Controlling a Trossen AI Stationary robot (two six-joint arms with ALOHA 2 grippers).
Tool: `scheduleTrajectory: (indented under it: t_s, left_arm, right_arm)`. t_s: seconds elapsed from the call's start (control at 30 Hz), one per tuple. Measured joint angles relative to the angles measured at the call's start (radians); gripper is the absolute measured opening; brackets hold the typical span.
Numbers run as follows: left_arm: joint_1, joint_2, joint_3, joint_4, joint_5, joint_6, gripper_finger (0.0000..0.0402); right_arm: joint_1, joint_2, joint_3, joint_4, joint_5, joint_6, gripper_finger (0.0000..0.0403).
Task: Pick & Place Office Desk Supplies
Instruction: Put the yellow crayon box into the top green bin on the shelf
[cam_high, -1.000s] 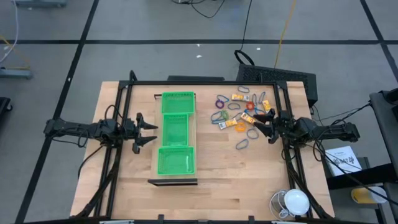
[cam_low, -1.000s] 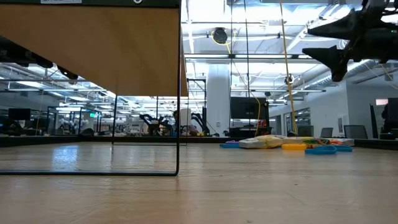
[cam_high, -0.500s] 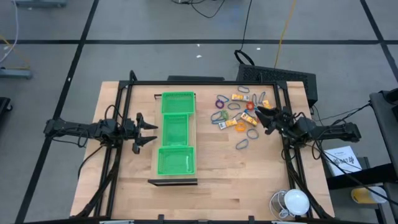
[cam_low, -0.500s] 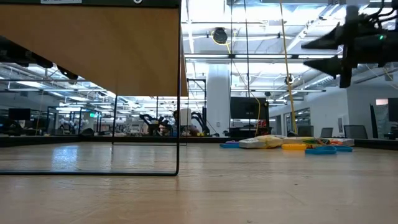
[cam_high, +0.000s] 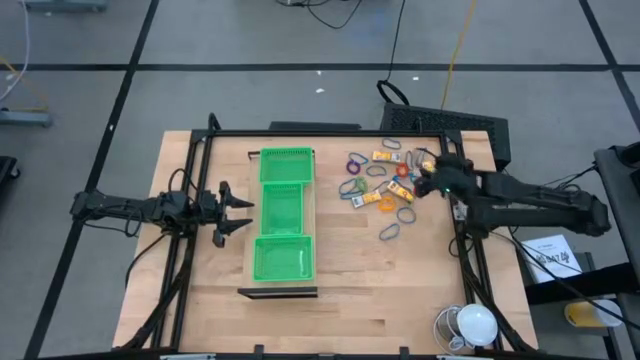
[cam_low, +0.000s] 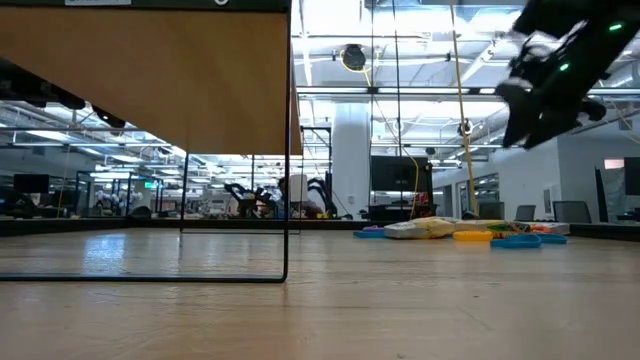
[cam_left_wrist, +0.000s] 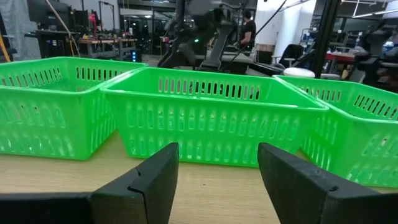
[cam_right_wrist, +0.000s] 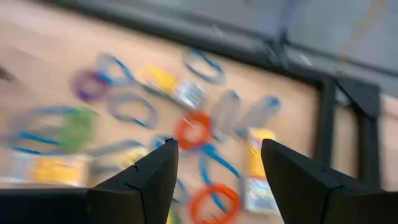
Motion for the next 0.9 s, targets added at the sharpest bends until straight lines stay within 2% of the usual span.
scheduleTrajectory:
  t_s: [0.2, 0.33, 0.5, 0.6, 0.9]
  left_arm:
    - [0.000, 0.000, 0.000, 0.000, 0.001, 0.000, 0.0230]
    - [0.000, 0.000, 0.000, 0.000, 0.000, 0.000, 0.0230]
    - [0.000, 0.000, 0.000, 0.000, 0.000, 0.000, 0.0230]
    - [0.000, 0.000, 0.000, 0.000, 0.000, 0.000, 0.0230]
    - [0.000, 0.000, 0.000, 0.000, 0.000, 0.000, 0.0230]
  right_arm:
    - [-0.253, 0.199, 0.021, -0.012, -0.187, -0.130, 0.0224]
    - [-0.406, 0.306, 0.021, -0.011, -0.214, -0.184, 0.0227]
    - [-0.552, 0.390, 0.011, 0.075, -0.294, -0.273, 0.0251]
    - [-0.607, 0.425, -0.015, 0.164, -0.367, -0.303, 0.0268]
    - [-0.600, 0.440, -0.019, 0.163, -0.369, -0.245, 0.0290]
